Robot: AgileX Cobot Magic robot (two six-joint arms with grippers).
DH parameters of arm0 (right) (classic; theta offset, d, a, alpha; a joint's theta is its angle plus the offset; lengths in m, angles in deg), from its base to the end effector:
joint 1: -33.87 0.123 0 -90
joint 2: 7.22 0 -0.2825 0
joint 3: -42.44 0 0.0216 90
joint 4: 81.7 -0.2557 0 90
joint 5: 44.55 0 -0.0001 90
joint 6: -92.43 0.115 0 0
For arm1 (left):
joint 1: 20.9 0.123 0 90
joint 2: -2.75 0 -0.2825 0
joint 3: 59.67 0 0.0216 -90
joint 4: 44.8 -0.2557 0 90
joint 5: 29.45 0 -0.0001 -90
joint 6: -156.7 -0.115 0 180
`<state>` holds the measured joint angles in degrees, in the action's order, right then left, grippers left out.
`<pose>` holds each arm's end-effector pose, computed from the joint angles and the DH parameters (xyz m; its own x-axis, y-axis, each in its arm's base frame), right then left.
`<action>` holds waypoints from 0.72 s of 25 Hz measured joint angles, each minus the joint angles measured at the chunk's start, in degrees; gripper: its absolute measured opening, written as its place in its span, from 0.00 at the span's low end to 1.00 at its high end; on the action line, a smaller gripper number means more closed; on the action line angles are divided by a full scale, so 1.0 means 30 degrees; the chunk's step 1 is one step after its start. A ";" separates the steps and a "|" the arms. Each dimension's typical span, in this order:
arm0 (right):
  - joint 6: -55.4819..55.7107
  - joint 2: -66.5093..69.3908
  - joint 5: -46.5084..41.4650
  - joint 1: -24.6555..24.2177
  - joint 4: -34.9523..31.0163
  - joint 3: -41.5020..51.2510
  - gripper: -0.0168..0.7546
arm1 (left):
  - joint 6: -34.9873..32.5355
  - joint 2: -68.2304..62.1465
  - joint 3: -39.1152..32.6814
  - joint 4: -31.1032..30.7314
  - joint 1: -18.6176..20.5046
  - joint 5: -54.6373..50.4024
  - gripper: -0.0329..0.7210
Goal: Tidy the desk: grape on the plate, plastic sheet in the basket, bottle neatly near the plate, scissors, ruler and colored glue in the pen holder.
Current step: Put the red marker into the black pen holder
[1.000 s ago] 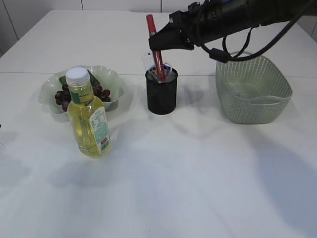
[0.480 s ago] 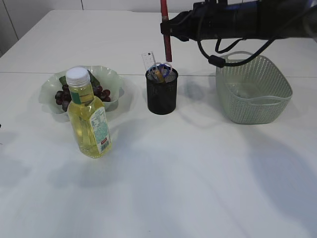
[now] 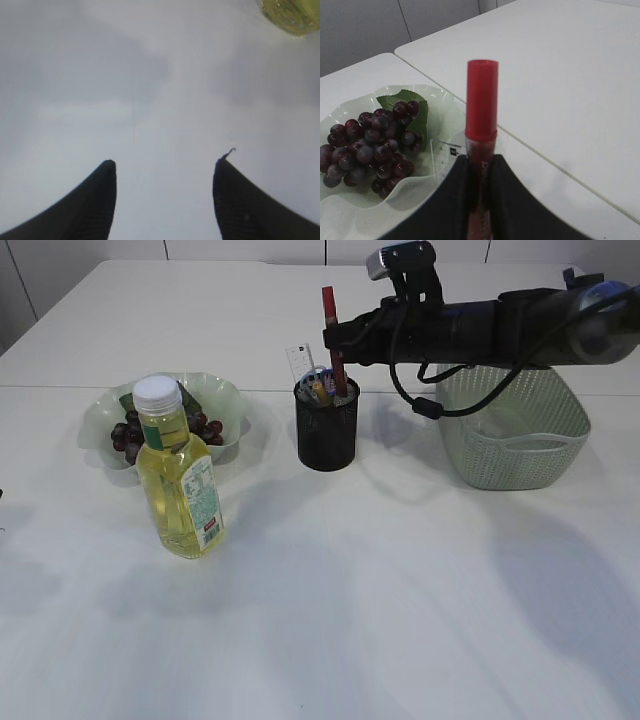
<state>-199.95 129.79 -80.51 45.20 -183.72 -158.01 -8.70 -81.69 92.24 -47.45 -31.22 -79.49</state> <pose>0.5111 0.1699 0.1916 -0.2072 -0.1525 -0.9663 -0.7305 0.6811 0.0491 0.2481 -0.0410 0.2165 -0.9524 -0.0533 -0.3000 -0.0452 0.9984 -0.0340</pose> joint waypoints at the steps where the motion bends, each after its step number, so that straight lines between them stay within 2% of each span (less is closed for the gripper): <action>1: -0.0048 0.0110 0.0000 0.0000 -0.0042 0.0000 0.15 | 0.0000 0.0000 0.0000 0.0000 0.0000 0.0032 0.63; 5: -0.0166 0.0449 0.0040 0.0000 -0.0042 0.0000 0.19 | 0.0000 0.0000 0.0000 0.0000 0.0000 0.0077 0.63; 10: -0.0393 0.0523 0.0040 0.0000 -0.0110 0.0000 0.37 | 0.0000 0.0000 0.0000 0.0000 0.0000 0.0077 0.63; 13: -0.0368 0.0523 0.0040 0.0000 -0.0110 0.0000 0.42 | 0.0000 0.0000 0.0000 0.0000 0.0000 0.0077 0.63; 16: 0.1096 0.0241 0.0316 0.0000 0.0140 0.0000 0.43 | 0.0000 0.0000 0.0000 0.0000 0.0000 0.0001 0.63; 18: 0.3558 -0.0463 0.1263 0.0000 0.1596 0.0000 0.44 | 0.0000 0.0000 0.0000 0.0000 0.0000 -0.0083 0.63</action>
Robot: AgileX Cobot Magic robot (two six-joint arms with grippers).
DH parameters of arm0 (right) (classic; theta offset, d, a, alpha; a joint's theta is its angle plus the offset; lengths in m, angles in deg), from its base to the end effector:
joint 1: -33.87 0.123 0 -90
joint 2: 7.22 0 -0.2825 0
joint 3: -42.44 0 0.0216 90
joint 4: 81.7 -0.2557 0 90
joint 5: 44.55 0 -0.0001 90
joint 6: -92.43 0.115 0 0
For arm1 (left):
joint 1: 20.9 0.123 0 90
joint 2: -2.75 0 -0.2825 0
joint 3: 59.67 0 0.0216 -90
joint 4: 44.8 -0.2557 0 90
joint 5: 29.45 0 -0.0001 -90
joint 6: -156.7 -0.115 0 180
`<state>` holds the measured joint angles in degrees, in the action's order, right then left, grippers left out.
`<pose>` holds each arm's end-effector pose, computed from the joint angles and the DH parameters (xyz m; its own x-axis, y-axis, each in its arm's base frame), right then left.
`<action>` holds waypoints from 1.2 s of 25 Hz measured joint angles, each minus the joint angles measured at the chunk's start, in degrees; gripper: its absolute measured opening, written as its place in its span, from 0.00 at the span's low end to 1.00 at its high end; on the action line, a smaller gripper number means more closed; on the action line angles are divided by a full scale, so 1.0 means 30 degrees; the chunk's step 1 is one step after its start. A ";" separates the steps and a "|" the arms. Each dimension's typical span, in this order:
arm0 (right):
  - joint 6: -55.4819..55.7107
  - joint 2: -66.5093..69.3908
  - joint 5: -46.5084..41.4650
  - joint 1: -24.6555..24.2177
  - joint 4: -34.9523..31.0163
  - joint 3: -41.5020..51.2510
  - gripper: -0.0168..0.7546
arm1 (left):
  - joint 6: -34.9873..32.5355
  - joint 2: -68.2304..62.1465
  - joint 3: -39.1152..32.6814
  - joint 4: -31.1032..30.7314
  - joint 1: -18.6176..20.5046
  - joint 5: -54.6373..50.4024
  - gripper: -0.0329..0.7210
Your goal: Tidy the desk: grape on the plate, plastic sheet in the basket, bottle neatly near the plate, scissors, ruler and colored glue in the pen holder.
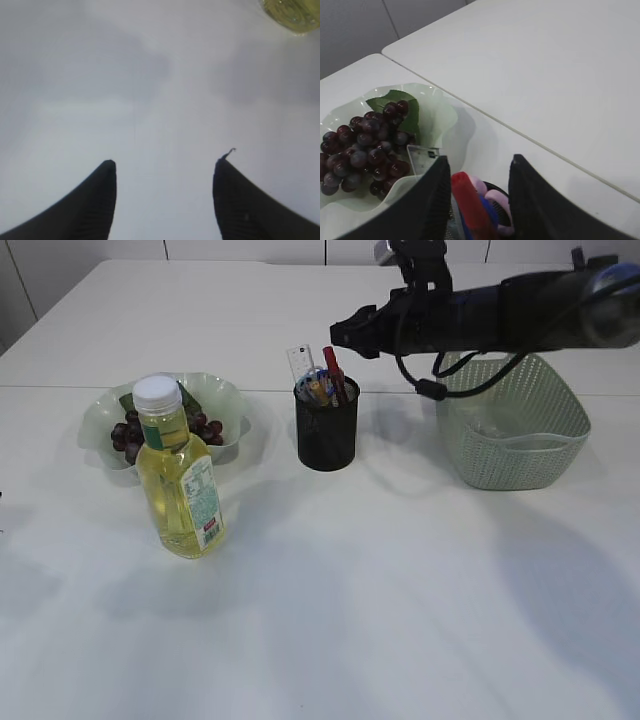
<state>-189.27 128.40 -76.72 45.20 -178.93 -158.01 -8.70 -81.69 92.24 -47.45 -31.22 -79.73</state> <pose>0.5115 0.1645 0.1970 -0.3091 -0.1099 -0.9447 -0.6696 0.7305 0.1341 0.2477 -0.0409 0.2163 -0.9537 -0.0532 -0.2962 -0.0455 0.9984 -0.0330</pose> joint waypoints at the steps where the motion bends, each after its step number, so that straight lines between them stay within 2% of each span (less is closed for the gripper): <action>1: 0.1788 -0.0437 0.0586 0.0000 0.1590 0.0000 0.44 | 0.0000 0.0000 0.0000 0.0000 0.0000 -0.0016 0.63; 2: 0.3596 -0.1017 0.1000 0.0000 0.3768 0.0000 0.44 | 0.0000 0.0000 0.0000 0.0000 0.0000 -0.0045 0.63; 5: 1.2065 -0.2973 0.0711 -0.0037 1.1490 0.0000 0.44 | 0.0000 0.0000 0.0000 0.0000 0.0000 -0.0045 0.63; 8: 2.0926 -0.5099 -0.2279 -0.0037 1.8394 0.0000 0.44 | 0.0000 0.0000 0.0000 -0.0279 0.0000 -0.0090 0.63; 13: 2.9770 -0.8040 -0.7358 -0.0037 2.6339 0.0000 0.44 | 0.0000 0.0000 0.0000 -0.0512 0.0000 -0.0090 0.63; 16: 3.2313 -0.9209 -0.8758 -0.0037 2.9316 0.0000 0.44 | 0.0000 0.0000 0.0000 -0.0524 0.0000 -0.0134 0.63; 21: 3.3667 -1.0117 -1.0658 -0.0037 3.2641 0.0546 0.44 | 0.0000 0.0000 0.0000 -0.0759 0.0000 -0.0180 0.62; 30: 3.4431 -1.4293 -0.9846 -0.0037 3.3778 0.6625 0.44 | 0.0000 0.0911 0.0000 -0.1319 0.0000 -0.1507 0.62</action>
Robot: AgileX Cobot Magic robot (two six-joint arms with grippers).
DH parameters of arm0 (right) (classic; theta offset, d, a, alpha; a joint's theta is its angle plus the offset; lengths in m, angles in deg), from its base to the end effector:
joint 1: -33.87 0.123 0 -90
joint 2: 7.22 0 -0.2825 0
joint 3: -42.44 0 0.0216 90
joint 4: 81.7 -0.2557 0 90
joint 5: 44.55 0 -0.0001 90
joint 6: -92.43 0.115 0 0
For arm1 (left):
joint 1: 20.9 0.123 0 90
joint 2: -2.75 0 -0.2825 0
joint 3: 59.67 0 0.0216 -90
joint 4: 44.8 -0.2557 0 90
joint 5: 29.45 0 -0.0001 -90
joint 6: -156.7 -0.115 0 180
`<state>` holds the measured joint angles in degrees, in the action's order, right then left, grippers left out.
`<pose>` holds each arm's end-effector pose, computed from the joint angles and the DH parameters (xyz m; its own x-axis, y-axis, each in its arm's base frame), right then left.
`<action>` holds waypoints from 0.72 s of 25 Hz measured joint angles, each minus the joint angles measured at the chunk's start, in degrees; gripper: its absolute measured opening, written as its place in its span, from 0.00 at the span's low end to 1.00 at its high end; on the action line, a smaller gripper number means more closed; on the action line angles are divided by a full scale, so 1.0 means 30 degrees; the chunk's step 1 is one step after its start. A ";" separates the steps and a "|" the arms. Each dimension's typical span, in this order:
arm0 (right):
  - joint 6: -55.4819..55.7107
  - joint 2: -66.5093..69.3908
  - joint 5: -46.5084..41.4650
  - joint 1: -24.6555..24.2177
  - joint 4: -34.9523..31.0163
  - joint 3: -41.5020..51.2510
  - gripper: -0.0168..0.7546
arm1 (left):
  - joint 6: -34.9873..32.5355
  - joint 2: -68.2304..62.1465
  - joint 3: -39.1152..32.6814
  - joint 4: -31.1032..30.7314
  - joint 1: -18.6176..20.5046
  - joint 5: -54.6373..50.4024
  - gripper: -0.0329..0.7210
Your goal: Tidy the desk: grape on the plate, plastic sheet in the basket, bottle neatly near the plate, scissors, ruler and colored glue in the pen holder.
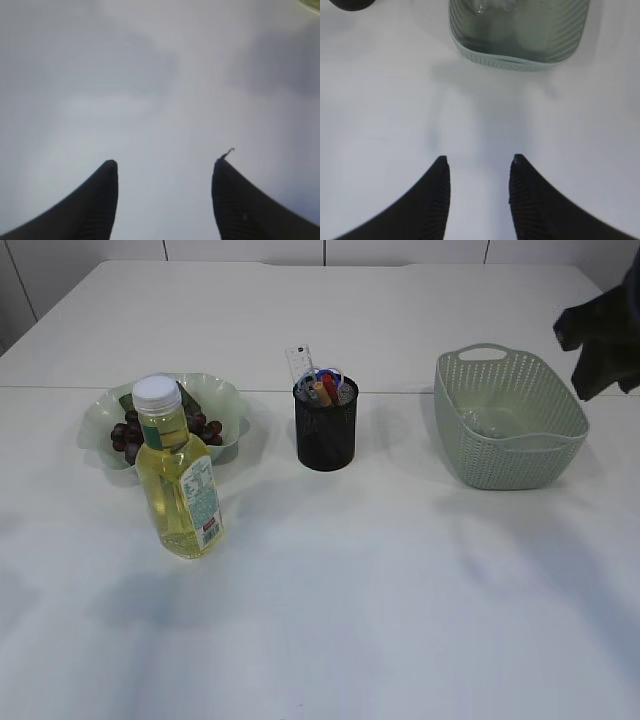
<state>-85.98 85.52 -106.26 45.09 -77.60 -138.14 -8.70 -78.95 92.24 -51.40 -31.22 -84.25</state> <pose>0.3157 0.0552 0.3141 -0.8791 -0.1807 -0.4410 -0.1724 0.9832 -0.0592 0.2359 -0.0320 0.2260 -0.9596 -0.0146 -0.2809 -0.0265 0.9989 0.0386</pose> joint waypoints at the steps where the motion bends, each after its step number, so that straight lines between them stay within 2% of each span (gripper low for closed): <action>1: 0.0034 -0.0611 0.0040 0.0000 0.0026 0.0496 0.44 | 0.0000 0.0395 0.0000 0.0004 0.0000 -0.0214 0.62; 8: 0.0031 -0.4472 0.0115 0.0000 0.0415 0.2477 0.44 | 0.0000 0.3559 0.0000 -0.0037 0.0000 -0.1984 0.62; 18: 0.0814 -1.0371 -0.0189 0.0000 0.0442 0.5771 0.44 | 0.0000 1.0336 0.0000 -0.0037 0.0000 -0.4452 0.62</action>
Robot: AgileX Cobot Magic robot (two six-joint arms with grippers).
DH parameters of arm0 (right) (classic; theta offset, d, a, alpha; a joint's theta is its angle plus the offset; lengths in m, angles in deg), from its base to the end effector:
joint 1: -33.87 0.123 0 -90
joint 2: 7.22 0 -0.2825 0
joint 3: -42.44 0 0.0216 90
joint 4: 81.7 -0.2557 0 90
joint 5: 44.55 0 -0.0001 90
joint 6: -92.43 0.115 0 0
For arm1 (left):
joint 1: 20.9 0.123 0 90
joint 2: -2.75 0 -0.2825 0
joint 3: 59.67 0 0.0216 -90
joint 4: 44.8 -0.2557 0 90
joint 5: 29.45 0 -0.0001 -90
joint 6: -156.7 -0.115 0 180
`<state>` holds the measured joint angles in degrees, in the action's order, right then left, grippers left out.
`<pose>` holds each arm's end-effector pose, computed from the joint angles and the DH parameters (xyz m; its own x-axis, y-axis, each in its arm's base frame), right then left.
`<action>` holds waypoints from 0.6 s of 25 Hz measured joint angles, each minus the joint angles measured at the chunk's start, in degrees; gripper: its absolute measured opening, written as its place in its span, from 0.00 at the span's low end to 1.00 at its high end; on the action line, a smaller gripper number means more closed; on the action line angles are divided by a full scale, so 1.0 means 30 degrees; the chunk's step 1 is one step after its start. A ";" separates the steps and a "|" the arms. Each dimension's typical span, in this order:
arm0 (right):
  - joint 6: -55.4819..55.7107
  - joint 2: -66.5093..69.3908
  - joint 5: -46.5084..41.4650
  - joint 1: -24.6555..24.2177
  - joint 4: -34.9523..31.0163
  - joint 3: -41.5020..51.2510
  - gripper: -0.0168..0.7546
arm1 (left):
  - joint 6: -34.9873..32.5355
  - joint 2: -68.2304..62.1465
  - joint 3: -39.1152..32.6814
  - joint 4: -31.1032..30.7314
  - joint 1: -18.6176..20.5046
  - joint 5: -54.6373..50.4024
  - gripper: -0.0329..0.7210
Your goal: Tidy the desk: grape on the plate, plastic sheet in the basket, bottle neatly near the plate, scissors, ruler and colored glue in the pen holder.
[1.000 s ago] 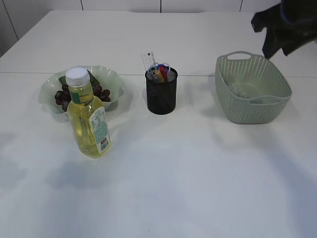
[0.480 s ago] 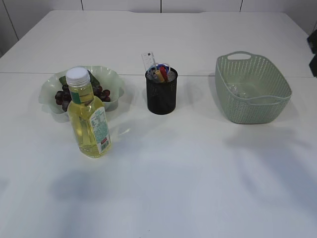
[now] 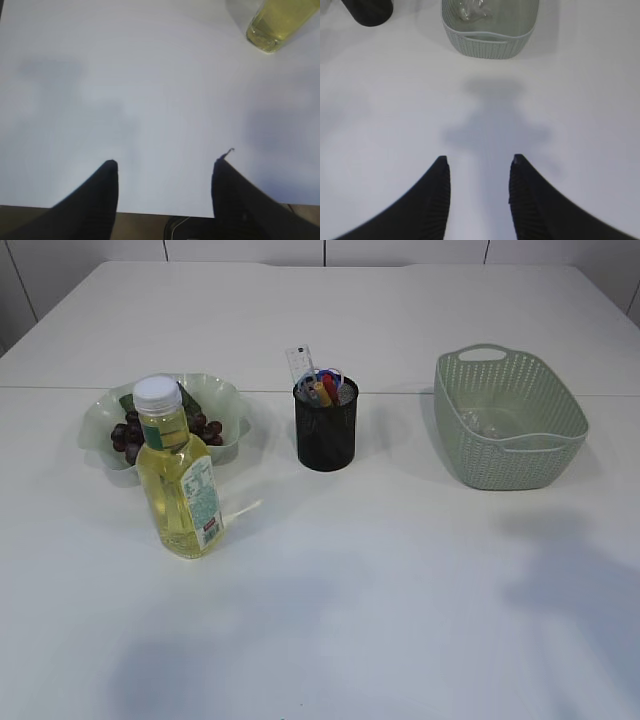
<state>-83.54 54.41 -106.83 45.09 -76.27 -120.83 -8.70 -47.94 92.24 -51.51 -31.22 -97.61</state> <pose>0.1830 0.0265 0.3558 -0.7607 -0.1243 -0.6371 -0.1218 0.9914 -0.0480 0.1303 -0.0110 0.3168 -0.8301 -0.0606 -0.5544 -0.0555 0.9981 -0.0260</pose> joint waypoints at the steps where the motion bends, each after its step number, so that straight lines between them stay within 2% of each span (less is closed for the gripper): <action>1: 0.0143 -0.0455 -0.0039 0.0000 0.0000 0.0346 0.44 | 0.0000 0.0748 0.0000 0.0000 0.0000 -0.0241 0.62; 9: 0.0646 -0.6087 -0.1031 0.0000 -0.0481 0.2730 0.44 | 0.0000 0.6335 -0.0208 0.0000 0.0000 -0.1311 0.62; 15: 0.0646 -1.0887 -0.2846 0.0000 -0.0514 0.3384 0.44 | 0.0000 1.0399 -0.1714 0.0052 0.0000 -0.1509 0.62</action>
<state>-81.60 21.75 -115.37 45.09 -77.81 -110.67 -8.70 -16.75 87.10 -51.36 -31.22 -102.14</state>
